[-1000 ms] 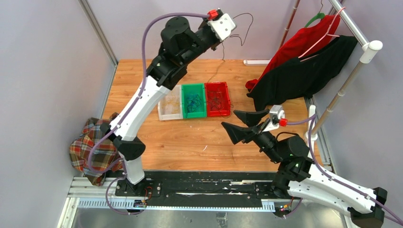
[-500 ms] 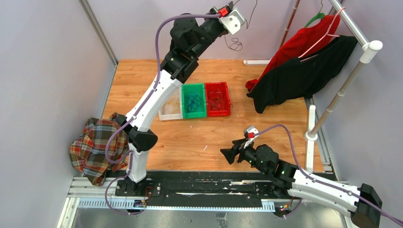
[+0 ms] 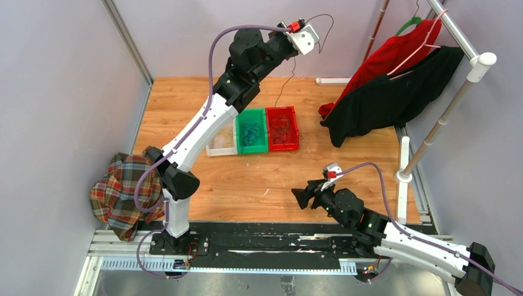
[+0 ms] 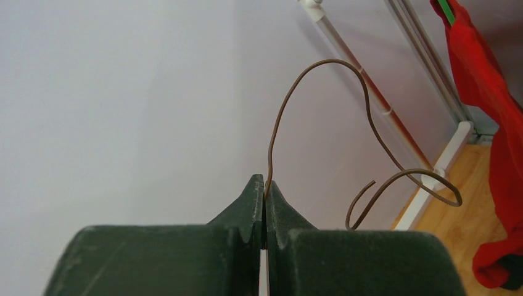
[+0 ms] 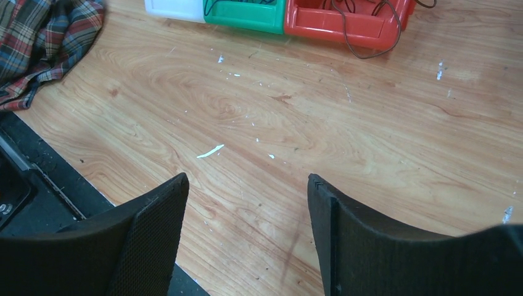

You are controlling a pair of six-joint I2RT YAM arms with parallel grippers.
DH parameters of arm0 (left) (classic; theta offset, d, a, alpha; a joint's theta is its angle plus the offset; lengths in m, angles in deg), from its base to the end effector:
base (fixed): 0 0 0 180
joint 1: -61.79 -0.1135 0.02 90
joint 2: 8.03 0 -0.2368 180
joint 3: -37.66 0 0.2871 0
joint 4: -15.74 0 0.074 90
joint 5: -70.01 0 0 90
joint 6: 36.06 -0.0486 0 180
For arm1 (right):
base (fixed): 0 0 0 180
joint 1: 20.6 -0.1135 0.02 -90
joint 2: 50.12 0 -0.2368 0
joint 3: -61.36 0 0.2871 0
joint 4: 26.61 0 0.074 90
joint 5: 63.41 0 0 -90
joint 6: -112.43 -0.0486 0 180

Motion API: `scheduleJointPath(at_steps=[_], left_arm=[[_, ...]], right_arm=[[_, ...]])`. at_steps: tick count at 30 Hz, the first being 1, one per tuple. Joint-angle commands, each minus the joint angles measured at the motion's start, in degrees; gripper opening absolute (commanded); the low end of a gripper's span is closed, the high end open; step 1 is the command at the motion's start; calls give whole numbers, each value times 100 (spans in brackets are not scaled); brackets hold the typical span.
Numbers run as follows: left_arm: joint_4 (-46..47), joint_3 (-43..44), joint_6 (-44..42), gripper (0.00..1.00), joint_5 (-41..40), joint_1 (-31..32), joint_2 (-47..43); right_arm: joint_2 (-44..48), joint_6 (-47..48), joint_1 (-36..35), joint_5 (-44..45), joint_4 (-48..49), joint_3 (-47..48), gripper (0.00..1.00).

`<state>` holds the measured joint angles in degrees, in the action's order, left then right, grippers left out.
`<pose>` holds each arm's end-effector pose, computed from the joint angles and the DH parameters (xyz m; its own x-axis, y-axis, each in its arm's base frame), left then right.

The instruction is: Untangle the cables

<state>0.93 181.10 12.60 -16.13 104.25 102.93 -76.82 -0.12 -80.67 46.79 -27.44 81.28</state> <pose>0.3398 -0.3154 0.5260 0.6443 0.3037 -0.7019 0.3933 0.6555 0.6447 0.1204 0.1754 0.1702 -0.3074 0.1873 -0.9329 -0.5681 0.7504 0.3379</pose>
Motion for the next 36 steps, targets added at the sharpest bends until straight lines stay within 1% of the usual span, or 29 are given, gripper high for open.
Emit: scheduleJointPath(at_steps=[1, 4, 6, 8, 10, 11, 16, 19, 22, 28, 30, 33, 36], left_arm=[[189, -83, 127, 1, 29, -6, -239], [195, -241, 156, 0, -29, -17, -265], [190, -495, 200, 0, -94, -31, -330], [260, -995, 95, 0, -126, -36, -470], [542, -1778, -103, 0, -214, -36, -645], [617, -2022, -149, 0, -282, -40, -687], [569, -2709, -422, 0, -454, -53, -711], [595, -2495, -347, 0, -456, -53, -618], [484, -1795, -139, 0, -293, -53, -418], [628, -455, 391, 0, 365, -45, -46], [879, -386, 519, 1, 513, -45, -41], [1183, -411, 603, 0, 481, -36, -131], [1197, -710, 384, 0, 367, -36, -295]], right_arm=[[140, -57, 53, 192, -172, 165, 70], [235, -57, 57, 256, -230, 164, 70], [311, -23, 57, 325, -279, 170, 69], [410, 37, 57, 425, -388, 194, 69], [554, 99, 57, 489, -551, 220, 69], [648, 141, 53, 591, -645, 231, 69], [1204, 271, 57, 1033, -1148, 232, 69], [1502, 298, 57, 1146, -1229, 135, 69], [1535, 258, 57, 1161, -1225, 70, 69], [1188, 238, 57, 1052, -1001, 99, 68], [1062, 231, 57, 990, -941, 129, 68], [987, 220, 57, 933, -937, 163, 67], [1033, 210, 57, 933, -969, 155, 66]])
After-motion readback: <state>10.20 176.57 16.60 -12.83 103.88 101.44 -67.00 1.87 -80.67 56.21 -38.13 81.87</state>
